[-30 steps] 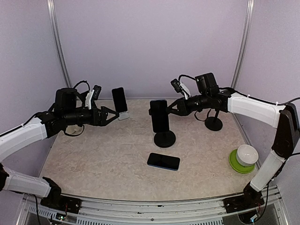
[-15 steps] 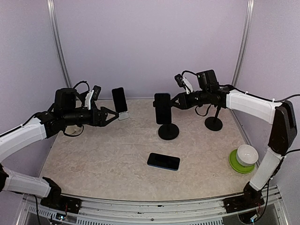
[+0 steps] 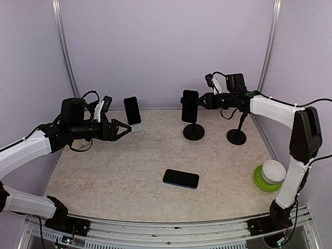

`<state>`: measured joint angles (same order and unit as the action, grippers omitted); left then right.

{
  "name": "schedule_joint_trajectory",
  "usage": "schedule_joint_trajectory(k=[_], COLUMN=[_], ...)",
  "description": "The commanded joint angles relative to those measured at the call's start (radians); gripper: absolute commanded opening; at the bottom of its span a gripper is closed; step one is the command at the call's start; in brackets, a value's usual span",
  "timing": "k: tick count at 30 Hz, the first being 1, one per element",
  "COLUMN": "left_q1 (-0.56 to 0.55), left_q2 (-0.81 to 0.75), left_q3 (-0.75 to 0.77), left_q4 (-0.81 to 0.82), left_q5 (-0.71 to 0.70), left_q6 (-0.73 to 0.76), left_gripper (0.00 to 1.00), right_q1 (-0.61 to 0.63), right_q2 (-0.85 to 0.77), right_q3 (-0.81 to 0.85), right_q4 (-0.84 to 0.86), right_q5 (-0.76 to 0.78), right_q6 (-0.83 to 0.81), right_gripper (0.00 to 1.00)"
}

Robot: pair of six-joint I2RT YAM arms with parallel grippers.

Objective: Place the phone on the phone stand
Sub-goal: Move the phone stand with the phone to the center of the board.

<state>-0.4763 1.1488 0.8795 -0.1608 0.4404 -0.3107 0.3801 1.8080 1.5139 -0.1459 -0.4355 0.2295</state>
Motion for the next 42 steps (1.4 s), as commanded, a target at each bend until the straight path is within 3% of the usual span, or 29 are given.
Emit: schedule_joint_trajectory(k=[1, 13, 23, 42], left_q1=[0.008, 0.009, 0.009, 0.009], left_q2=[-0.019, -0.038, -0.054, -0.057], left_q3=[0.017, 0.016, 0.011, -0.009], left_q4=[-0.018, -0.035, -0.046, -0.027], left_q5=[0.001, -0.006, -0.009, 0.003], left_q6=[0.005, 0.008, 0.011, -0.003], left_gripper=[0.99, 0.99, 0.99, 0.99], right_q1=[-0.047, -0.17, -0.209, -0.21], right_q2=[0.025, 0.169, 0.315, 0.326], right_q3=[0.09, 0.212, 0.398, 0.398], right_q4=[0.18, 0.29, 0.199, 0.131], right_q5=[-0.005, -0.137, -0.321, -0.324], right_q6=[0.032, 0.128, 0.115, 0.069], right_gripper=[0.0, 0.0, 0.0, 0.0])
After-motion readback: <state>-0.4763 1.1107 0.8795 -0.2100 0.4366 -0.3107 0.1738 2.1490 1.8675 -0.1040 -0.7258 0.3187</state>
